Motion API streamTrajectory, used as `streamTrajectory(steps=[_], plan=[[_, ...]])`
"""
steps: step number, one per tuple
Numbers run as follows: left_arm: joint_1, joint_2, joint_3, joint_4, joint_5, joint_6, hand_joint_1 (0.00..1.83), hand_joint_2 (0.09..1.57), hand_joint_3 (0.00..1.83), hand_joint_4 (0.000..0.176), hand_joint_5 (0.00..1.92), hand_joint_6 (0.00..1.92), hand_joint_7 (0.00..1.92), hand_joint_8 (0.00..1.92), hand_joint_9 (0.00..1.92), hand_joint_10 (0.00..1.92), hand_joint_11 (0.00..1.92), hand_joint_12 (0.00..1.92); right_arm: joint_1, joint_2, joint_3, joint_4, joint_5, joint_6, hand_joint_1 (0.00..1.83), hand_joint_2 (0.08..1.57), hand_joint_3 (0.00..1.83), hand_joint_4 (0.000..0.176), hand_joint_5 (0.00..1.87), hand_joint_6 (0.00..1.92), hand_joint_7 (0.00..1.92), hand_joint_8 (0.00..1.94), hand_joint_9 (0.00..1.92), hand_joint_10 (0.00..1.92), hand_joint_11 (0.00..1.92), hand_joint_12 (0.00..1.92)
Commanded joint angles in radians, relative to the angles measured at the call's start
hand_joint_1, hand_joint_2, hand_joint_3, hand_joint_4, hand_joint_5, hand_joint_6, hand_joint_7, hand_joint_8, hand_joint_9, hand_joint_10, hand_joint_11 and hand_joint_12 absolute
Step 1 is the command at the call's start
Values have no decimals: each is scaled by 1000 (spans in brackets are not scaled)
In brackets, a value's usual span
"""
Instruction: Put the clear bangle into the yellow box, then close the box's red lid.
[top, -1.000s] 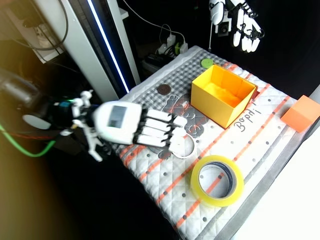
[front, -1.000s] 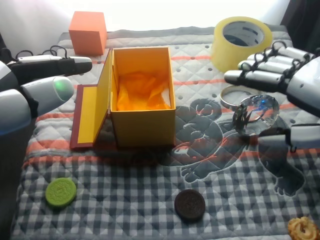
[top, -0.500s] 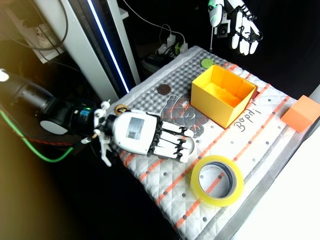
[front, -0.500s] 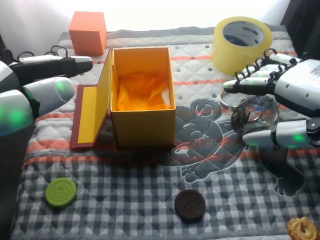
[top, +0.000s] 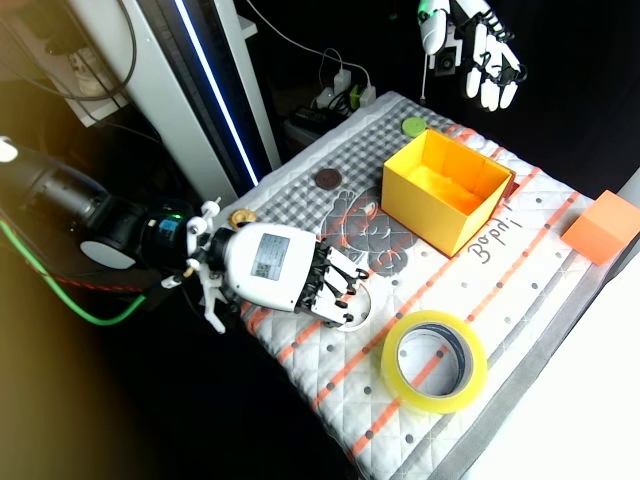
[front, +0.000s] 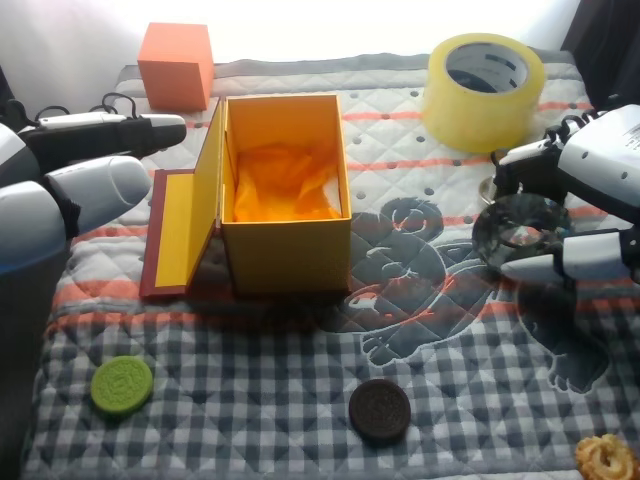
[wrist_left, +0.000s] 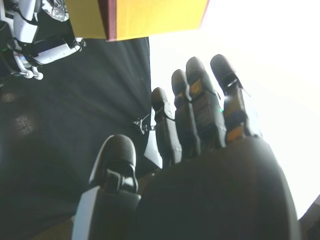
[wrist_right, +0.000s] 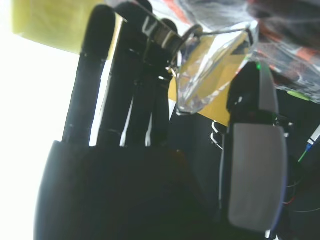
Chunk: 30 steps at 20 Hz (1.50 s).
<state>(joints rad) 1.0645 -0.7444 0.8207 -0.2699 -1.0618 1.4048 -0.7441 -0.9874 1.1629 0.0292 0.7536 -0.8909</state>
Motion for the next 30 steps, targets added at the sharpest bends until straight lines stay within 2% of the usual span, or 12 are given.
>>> streamTrajectory(steps=[1,5,7,10,14,18,20,23,26,28,29,30], plan=[[-7,-4,2,4,-117,-12,71,1355,0,122,483,2,487,3,449,3,0,820,18,17,-12,-2,162,5,1249,1116,2,0,860,1055,1126,854,1354,7,746,1111],[0,-3,2,-9,-129,-12,0,1367,1,127,452,5,475,11,451,10,0,768,65,44,-58,-42,314,11,1238,1166,0,0,767,1152,1022,1070,1315,5,894,914],[2,-2,3,-14,-133,-12,0,1365,0,109,491,11,473,4,462,8,0,734,123,27,-62,-71,363,18,1248,1155,1,0,781,1123,1047,1037,1323,3,1016,744],[0,-3,8,-16,-136,-12,0,1357,0,107,482,0,462,2,449,2,0,633,213,-27,-36,-106,356,18,1243,1153,0,0,780,1145,1060,993,1330,10,1088,642],[-10,-10,22,-17,-134,-12,0,1358,0,102,523,4,511,4,486,4,0,755,324,-125,12,-143,287,18,1264,1112,2,0,851,1037,1147,846,1400,11,1204,565],[-30,-26,35,-14,-119,-12,0,1353,0,82,553,6,526,4,489,2,0,755,373,-192,32,-163,252,18,1248,1117,0,0,866,1046,1116,879,1342,1,1219,424],[-34,-32,38,-13,-118,-12,0,1353,0,78,551,3,519,0,479,0,0,766,373,-215,38,-161,240,18,1255,1100,0,0,920,956,1137,850,1395,5,1177,720],[-35,-33,36,-13,-121,-12,0,1355,2,83,537,0,487,0,466,0,0,715,365,-247,52,-137,210,18,1240,1133,2,0,830,1107,1082,929,1345,1,1054,757],[-35,-34,36,-13,-121,-12,0,1372,6,96,491,0,450,0,448,0,0,733,357,-269,67,-124,171,18,1225,1139,1,0,836,1150,1051,934,1351,1,1158,638],[-36,-35,37,-13,-118,-13,37,1376,2,106,478,1,431,2,422,0,0,682,356,-279,70,-123,162,18,1192,1168,4,15,850,1230,916,1045,1136,0,742,892],[-37,-36,37,-13,-116,-13,27,1377,2,104,490,4,429,1,418,0,0,646,355,-284,70,-123,161,18,1106,1214,1,0,786,1279,845,418,1044,0,684,866],[-37,-36,38,-13,-116,-13,30,1374,0,108,489,2,429,0,418,0,0,619,355,-285,70,-124,161,18,980,1209,0,0,699,497,835,139,967,0,612,865]])
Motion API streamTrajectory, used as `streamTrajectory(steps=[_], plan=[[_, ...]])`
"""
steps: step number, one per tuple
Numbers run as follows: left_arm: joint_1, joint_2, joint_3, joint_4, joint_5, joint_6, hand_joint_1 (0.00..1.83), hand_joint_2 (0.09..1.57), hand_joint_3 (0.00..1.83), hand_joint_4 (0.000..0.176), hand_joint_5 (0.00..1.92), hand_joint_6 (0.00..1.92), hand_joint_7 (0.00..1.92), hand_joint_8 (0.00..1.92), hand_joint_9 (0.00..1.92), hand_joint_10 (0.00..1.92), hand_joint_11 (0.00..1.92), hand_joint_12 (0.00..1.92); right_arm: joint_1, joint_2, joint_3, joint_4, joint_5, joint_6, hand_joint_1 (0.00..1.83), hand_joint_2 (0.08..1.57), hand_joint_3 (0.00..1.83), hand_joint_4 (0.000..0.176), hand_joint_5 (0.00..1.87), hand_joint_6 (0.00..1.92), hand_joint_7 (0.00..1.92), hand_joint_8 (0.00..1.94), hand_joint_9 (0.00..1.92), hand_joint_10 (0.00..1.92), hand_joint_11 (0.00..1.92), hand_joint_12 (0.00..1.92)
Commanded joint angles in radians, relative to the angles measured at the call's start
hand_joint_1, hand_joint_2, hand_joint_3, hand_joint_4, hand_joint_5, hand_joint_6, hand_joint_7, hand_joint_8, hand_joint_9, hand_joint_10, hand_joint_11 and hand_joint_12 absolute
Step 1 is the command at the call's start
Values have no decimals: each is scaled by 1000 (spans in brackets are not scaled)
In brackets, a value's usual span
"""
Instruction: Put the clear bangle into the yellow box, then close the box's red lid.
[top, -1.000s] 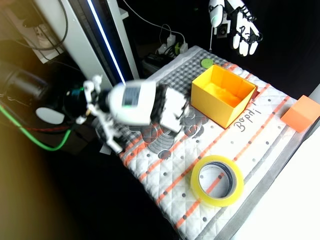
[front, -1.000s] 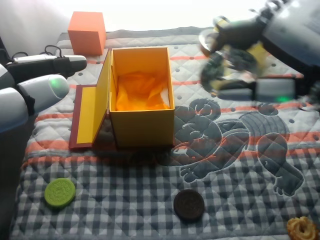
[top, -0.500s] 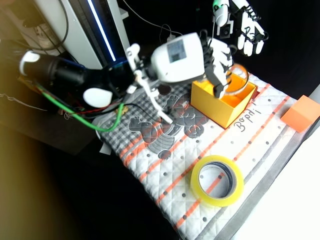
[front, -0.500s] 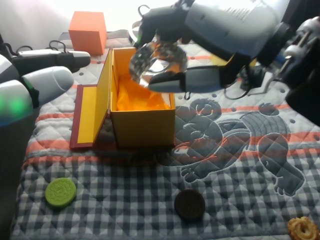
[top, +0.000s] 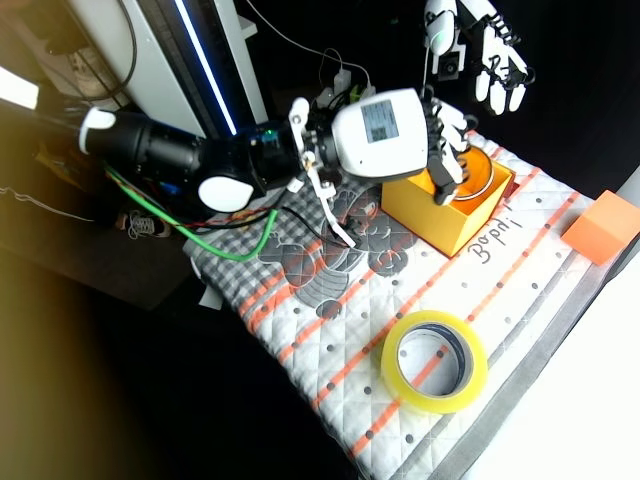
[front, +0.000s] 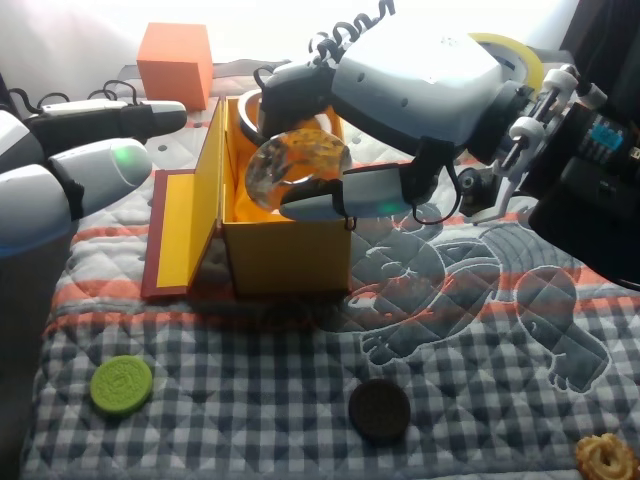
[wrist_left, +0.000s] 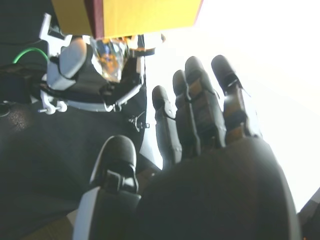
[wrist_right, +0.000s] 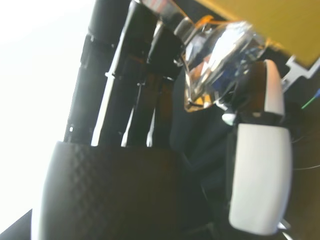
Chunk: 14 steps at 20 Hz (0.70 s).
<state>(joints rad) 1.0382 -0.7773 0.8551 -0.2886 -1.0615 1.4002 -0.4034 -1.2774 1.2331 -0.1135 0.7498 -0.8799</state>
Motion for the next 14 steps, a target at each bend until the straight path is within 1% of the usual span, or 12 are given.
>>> streamTrajectory(steps=[1,2,3,4,5,6,8,9,11,12,13,14], plan=[[-11,-5,5,6,-116,-8,35,1374,0,108,480,2,435,1,423,1,0,642,13,4,-1,17,165,6,910,1212,0,0,721,161,867,48,968,3,628,877],[-12,-6,5,6,-114,-8,32,1372,0,107,451,1,445,2,418,0,0,687,11,4,-1,17,165,6,702,1221,0,0,634,7,843,3,843,0,420,915],[-13,-7,6,7,-112,-8,32,1372,0,107,451,1,445,2,418,0,0,687,11,4,-1,17,165,6,702,1221,0,0,634,7,843,3,843,0,420,915],[-14,-8,6,8,-110,-8,36,1366,0,107,460,2,457,2,428,2,0,728,11,4,0,17,165,6,578,1227,0,0,567,2,789,0,754,1,313,986],[-15,-8,7,8,-109,-8,36,1367,0,104,455,0,457,1,434,4,0,737,11,4,0,17,165,6,472,1225,0,0,517,0,688,0,651,0,208,1012],[-15,-8,7,8,-108,-8,29,1368,0,105,457,1,452,1,433,2,0,719,11,4,1,17,164,6,340,1227,0,0,433,0,553,0,552,0,130,1065],[-16,-8,7,9,-106,-9,13,1373,2,104,459,4,434,0,422,0,0,678,11,5,3,17,164,6,246,1206,0,0,347,0,433,0,500,0,143,1101],[-17,-7,5,12,-105,-11,22,1374,1,106,464,4,431,0,417,1,0,661,11,5,3,20,164,6,217,1198,0,3,321,0,418,0,499,1,160,1112],[-16,-2,3,30,-107,-36,0,1372,0,100,481,3,446,2,428,3,0,611,11,6,-3,23,174,6,146,1216,0,15,289,0,402,0,467,1,98,1168],[-15,6,1,53,-111,-73,0,1367,0,105,468,0,462,5,443,6,0,584,8,30,-12,26,191,6,96,1242,9,24,249,0,368,0,467,1,98,1186],[-9,16,-3,74,-117,-99,0,1367,0,93,482,2,488,5,470,7,0,627,-8,57,-22,41,219,6,76,1249,3,34,237,0,391,4,479,4,74,1237],[1,31,-13,98,-125,-122,0,1391,6,27,457,0,521,2,484,2,0,681,-31,97,-37,64,261,7,2,1239,0,65,188,1,279,0,504,43,166,1558]])
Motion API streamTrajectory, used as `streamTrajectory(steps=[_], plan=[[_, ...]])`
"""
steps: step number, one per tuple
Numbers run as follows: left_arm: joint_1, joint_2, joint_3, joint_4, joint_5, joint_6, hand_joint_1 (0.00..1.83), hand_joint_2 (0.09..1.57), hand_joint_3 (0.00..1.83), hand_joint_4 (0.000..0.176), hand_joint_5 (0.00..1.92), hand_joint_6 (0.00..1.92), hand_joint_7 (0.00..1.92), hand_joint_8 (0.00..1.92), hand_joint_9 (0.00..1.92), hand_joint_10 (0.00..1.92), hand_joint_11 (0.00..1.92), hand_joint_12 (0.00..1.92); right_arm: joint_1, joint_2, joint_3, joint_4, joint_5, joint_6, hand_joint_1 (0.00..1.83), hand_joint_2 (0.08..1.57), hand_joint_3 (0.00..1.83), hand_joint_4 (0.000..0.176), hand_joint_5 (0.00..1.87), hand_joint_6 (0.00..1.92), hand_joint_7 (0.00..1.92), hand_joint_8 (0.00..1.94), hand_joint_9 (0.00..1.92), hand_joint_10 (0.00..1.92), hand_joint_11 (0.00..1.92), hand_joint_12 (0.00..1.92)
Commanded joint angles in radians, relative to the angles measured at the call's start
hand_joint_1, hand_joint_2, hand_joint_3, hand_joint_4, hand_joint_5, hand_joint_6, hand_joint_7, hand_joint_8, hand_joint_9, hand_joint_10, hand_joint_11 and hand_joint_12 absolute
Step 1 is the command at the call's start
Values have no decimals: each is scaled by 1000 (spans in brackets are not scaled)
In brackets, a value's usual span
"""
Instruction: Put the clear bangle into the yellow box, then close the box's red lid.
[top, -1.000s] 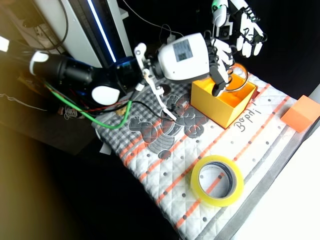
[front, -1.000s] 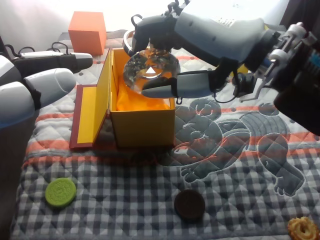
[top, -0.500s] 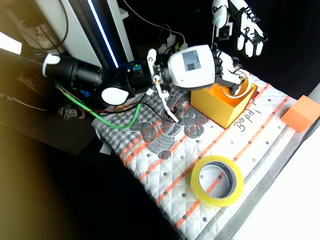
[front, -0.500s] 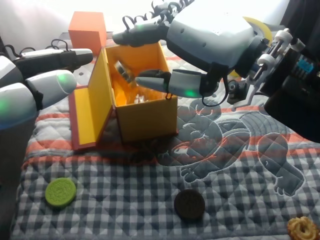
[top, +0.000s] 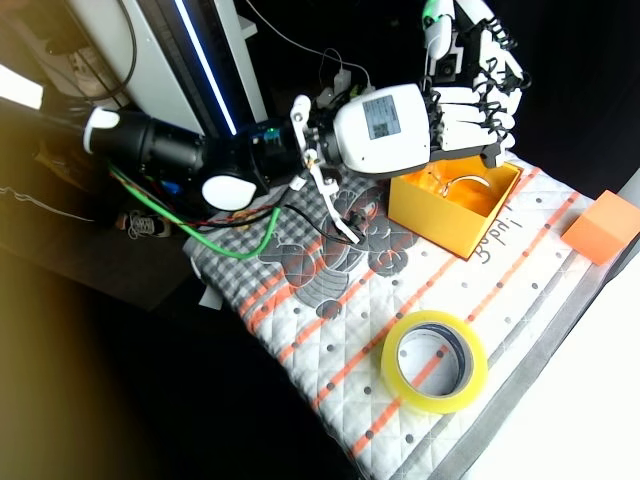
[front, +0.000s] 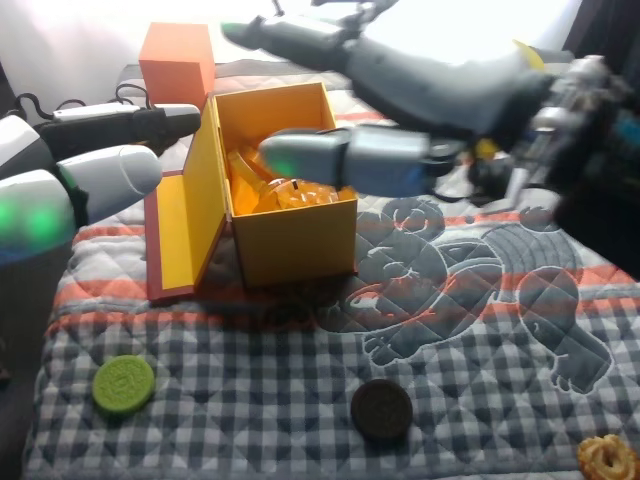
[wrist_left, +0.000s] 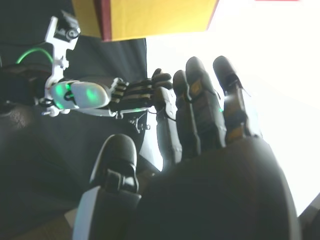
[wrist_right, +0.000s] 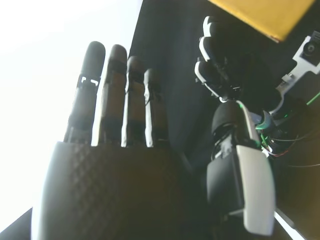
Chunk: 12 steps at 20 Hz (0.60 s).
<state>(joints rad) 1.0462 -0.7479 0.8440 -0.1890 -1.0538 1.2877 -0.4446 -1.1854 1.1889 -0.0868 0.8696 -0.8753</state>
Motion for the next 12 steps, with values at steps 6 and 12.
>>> streamTrajectory(steps=[6,12], plan=[[61,56,-32,161,-127,-232,26,1462,0,0,344,0,416,0,409,0,110,515,-123,134,-58,129,322,2,8,1182,0,95,231,1,352,4,286,8,0,566],[58,-9,21,323,-31,-461,0,1453,0,0,280,2,293,3,290,0,152,358,-191,187,-111,150,467,11,75,1234,0,92,293,3,360,9,268,8,0,508]])
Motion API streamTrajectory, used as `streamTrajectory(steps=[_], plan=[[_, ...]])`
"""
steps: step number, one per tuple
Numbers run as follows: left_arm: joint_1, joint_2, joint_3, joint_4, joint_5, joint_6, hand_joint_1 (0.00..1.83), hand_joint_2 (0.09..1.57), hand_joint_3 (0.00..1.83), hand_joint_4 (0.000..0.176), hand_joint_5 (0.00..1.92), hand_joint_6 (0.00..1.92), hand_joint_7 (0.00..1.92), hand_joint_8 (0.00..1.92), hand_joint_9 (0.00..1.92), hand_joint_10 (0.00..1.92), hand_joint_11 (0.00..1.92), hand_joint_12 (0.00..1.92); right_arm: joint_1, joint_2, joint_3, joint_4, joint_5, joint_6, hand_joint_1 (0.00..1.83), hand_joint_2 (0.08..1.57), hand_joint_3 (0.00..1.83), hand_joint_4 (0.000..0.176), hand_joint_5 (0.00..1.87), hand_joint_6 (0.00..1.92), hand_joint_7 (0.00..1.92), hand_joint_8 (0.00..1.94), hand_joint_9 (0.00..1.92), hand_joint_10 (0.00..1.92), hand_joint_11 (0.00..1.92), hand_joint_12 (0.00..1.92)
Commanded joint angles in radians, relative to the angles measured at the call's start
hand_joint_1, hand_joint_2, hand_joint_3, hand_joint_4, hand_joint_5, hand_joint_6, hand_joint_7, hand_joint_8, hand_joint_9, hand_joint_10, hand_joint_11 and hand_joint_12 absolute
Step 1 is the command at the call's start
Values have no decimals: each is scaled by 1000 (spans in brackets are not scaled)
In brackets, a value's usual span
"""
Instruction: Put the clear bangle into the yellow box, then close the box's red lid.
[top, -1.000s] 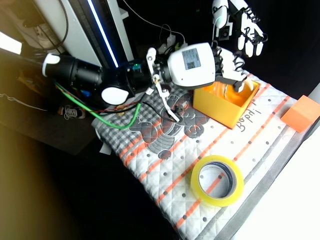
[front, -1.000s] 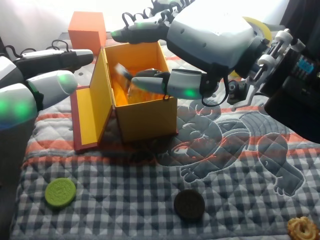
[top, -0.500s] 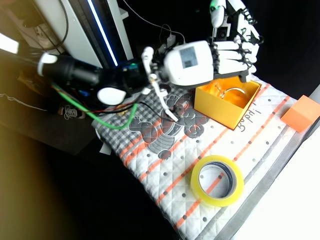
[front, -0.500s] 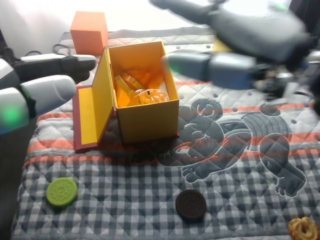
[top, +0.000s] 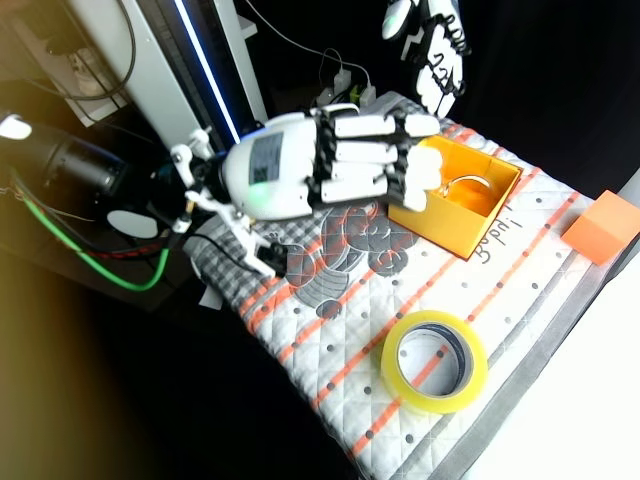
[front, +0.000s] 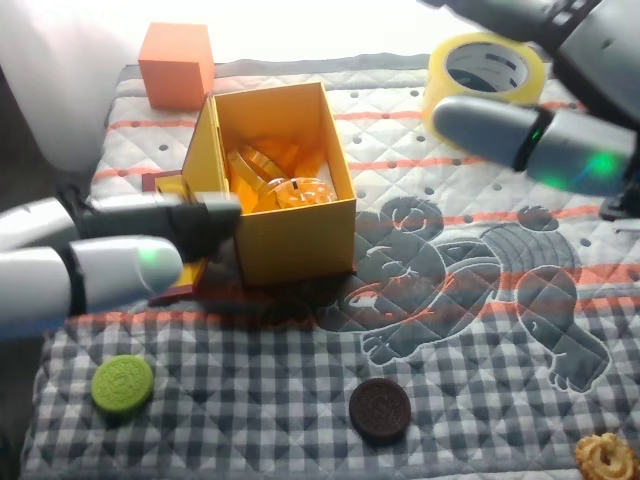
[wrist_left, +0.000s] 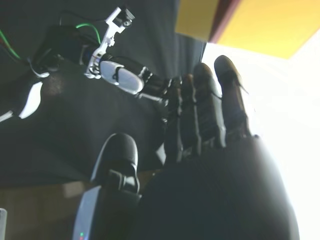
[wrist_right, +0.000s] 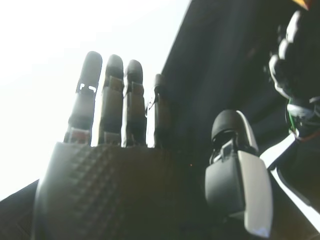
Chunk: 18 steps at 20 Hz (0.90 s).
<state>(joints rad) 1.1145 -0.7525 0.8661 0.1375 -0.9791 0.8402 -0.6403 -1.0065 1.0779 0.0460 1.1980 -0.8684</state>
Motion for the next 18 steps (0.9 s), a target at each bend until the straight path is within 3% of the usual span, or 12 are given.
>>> streamTrajectory(steps=[1,2,4,5,7,8,9,11,13,15,16,18], plan=[[-15,-12,3,8,-84,-21,0,1453,0,0,280,2,293,3,290,0,152,358,2,9,-1,17,145,4,75,1234,0,92,293,3,360,9,268,8,0,508],[-23,-28,9,20,-53,-22,0,1454,0,0,251,0,276,0,281,0,140,356,-2,9,-2,18,148,4,67,1224,0,138,328,6,385,4,242,2,0,542],[-35,-46,19,44,-10,-28,0,1452,0,0,251,1,277,1,291,5,153,362,-6,12,-5,18,148,4,62,1225,0,135,339,9,393,6,242,3,0,538],[-47,-59,28,57,27,-29,42,1448,0,0,248,1,287,4,307,8,167,360,-7,14,-7,19,148,6,63,1225,0,115,333,3,386,1,238,0,0,511],[-62,-83,50,66,90,-29,51,1449,0,0,244,0,290,4,312,8,171,358,-9,16,-8,18,148,8,65,1220,0,119,337,3,386,0,227,0,0,498],[-64,-93,62,66,117,-29,20,1445,1,0,209,0,233,0,252,0,143,269,-11,16,-8,18,149,8,71,1222,0,108,357,5,388,1,232,2,0,533],[-65,-99,73,65,140,-29,11,1434,0,0,203,1,206,0,219,0,156,202,-12,18,-10,18,152,9,86,1212,0,118,358,3,389,1,231,1,0,510],[-66,-101,83,63,162,-28,46,1426,0,0,220,5,212,3,217,1,162,180,-15,23,-14,18,158,9,99,1210,0,117,364,3,384,0,241,3,0,521],[-65,-101,95,9,188,18,4,1441,4,0,219,1,217,1,201,1,143,157,-25,32,-21,19,177,9,109,1253,8,76,402,8,394,2,272,5,0,552],[-64,-100,96,-47,199,83,22,1444,2,0,245,8,236,6,217,6,161,168,-30,37,-26,19,186,9,112,1248,3,85,412,9,393,1,262,1,0,557],[-63,-98,97,-89,198,125,116,1419,0,0,235,3,190,2,198,1,176,188,-32,39,-28,19,187,9,125,1240,0,93,418,6,398,2,250,0,0,536],[-52,-89,95,-139,178,154,118,1402,0,0,239,3,213,11,221,9,189,198,-36,39,-29,19,187,9,125,1237,0,93,425,5,402,2,252,1,0,547]])
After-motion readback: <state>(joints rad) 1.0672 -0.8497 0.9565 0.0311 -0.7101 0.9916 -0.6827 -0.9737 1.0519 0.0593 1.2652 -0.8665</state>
